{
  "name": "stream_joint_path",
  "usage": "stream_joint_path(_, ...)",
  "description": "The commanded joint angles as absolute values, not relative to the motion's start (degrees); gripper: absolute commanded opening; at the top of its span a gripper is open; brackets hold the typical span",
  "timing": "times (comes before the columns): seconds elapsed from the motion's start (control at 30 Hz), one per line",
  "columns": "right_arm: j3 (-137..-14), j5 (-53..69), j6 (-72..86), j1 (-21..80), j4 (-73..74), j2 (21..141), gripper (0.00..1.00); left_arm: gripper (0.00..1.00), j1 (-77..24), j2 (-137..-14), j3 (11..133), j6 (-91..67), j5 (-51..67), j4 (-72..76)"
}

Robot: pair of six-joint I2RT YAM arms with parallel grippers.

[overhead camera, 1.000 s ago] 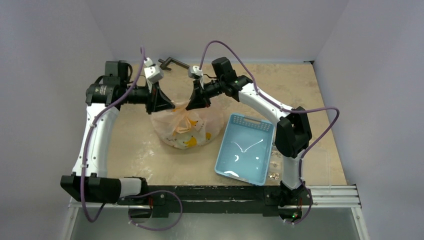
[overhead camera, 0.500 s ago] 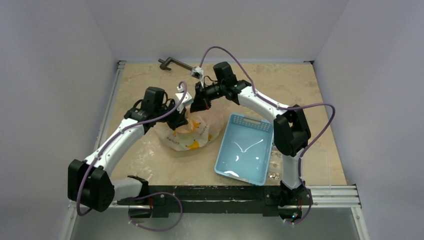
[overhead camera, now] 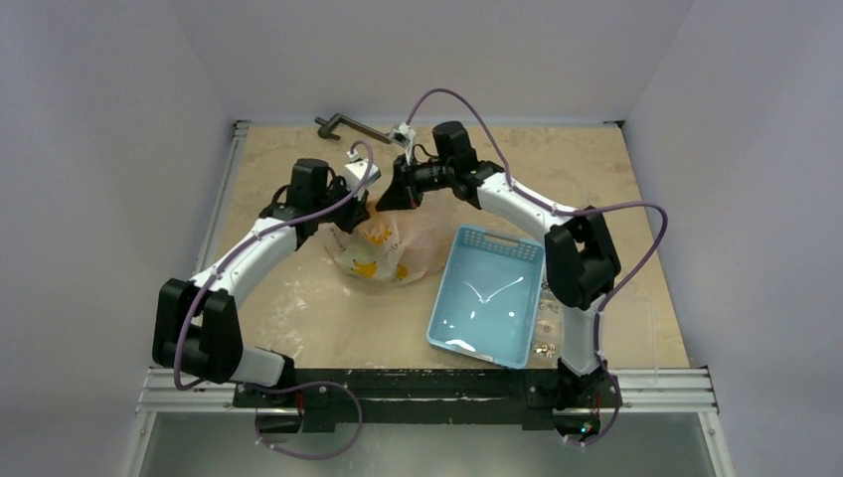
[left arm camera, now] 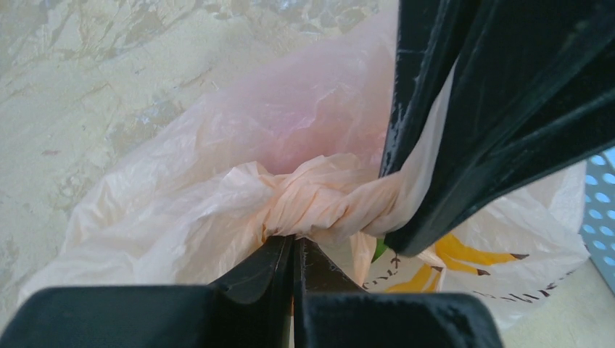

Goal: Place the fake fruits into the plastic bag and tie a complex knot

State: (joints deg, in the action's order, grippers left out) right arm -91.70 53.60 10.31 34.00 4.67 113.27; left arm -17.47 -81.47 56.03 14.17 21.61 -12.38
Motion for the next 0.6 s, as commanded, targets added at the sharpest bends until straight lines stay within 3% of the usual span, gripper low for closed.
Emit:
stream_joint_path(0.0, -92.12, 53.84, 12.95, 34.10, -2.54, 107.94, 0.00, 0.00, -15.00, -79.35, 57.98, 20.42, 35.31, -23.09)
stream_joint_path(0.1, -90.18, 52.28, 14.85, 33.93, -6.25, 106.83, 0.00, 0.00, -16.47, -79.92, 57.05, 21.26, 32.14, -29.61)
stream_joint_path(0.23, -88.88, 52.57, 15.84, 33.93, -7.41, 106.11, 0.00, 0.00, -17.25, -85.29, 56.76, 13.05, 18.53, -27.12)
stream_joint_path(0.33, -87.22, 53.26, 15.95, 33.93, -7.20, 105.38, 0.00, 0.00, -18.21, -89.54, 59.57, 9.69, 15.80, -28.01)
stream_joint_path(0.57, -84.57, 52.83, 19.29, 34.40, -11.73, 104.94, 0.00, 0.00, -13.19, -93.10, 67.40, -10.79, 34.40, -25.74)
